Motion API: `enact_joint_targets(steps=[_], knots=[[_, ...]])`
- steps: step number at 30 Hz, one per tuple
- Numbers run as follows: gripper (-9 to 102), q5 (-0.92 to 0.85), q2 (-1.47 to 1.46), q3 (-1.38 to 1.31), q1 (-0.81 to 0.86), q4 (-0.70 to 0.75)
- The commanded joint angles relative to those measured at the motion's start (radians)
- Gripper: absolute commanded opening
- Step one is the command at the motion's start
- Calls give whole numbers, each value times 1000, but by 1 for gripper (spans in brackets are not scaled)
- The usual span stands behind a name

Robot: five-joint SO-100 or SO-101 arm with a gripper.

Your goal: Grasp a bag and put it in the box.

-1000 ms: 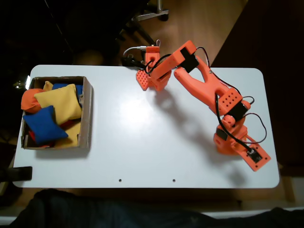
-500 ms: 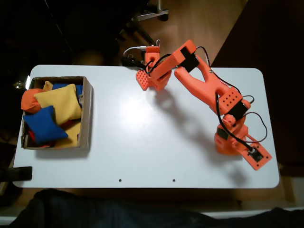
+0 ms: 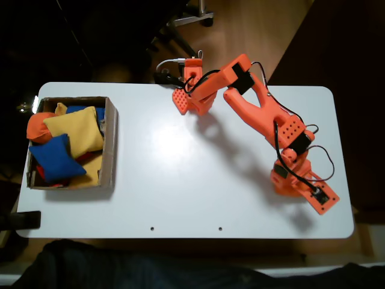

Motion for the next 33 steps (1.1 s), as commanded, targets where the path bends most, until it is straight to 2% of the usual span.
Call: enact_joint_targets(steps=[1, 33], knots=[[70, -12, 2, -6, -9, -20], [67, -2, -123, -109, -18, -46]])
